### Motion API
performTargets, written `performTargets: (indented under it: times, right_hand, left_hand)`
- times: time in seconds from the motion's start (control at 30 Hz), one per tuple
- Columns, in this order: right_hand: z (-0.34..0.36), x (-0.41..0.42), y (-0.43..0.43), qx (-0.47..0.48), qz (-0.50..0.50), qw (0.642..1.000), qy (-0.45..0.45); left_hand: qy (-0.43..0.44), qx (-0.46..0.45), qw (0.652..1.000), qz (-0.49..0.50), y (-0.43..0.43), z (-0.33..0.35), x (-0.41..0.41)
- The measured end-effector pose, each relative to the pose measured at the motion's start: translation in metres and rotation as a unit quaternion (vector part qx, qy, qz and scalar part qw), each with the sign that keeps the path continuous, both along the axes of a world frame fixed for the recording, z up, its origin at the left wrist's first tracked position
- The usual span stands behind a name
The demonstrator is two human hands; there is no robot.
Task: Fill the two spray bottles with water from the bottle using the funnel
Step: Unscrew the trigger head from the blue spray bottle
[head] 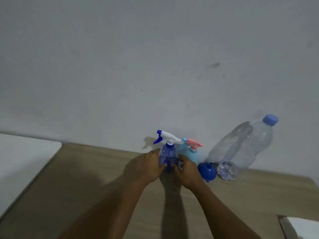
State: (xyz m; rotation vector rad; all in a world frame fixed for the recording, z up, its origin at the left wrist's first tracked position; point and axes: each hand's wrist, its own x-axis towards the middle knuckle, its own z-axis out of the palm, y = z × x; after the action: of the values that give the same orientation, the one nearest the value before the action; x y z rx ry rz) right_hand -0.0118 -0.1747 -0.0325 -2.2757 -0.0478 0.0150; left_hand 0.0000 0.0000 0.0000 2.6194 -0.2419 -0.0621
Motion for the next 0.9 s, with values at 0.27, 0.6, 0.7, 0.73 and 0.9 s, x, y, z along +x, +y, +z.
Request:
performTargets:
  times: [0.27, 0.6, 0.7, 0.73, 0.9]
  right_hand:
    - [-0.011, 0.005, 0.010, 0.043, -0.025, 0.999, 0.006]
    - [0.000, -0.087, 0.020, 0.070, -0.028, 0.997, -0.028]
    - [-0.005, -0.124, 0.021, 0.086, -0.045, 0.995, -0.020]
    - [-0.005, -0.136, 0.022, 0.089, -0.051, 0.995, -0.021]
    - [-0.007, -0.186, 0.025, 0.118, -0.068, 0.990, -0.020]
  left_hand:
    - [-0.007, -0.082, 0.997, 0.012, -0.006, -0.015, 0.004]
    - [0.022, -0.205, 0.978, 0.034, 0.004, -0.015, -0.074]
    - [0.030, -0.214, 0.976, 0.039, 0.009, -0.018, -0.111]
    - [0.028, -0.218, 0.975, 0.041, 0.010, -0.018, -0.122]
    - [0.037, -0.237, 0.970, 0.033, 0.012, -0.018, -0.169]
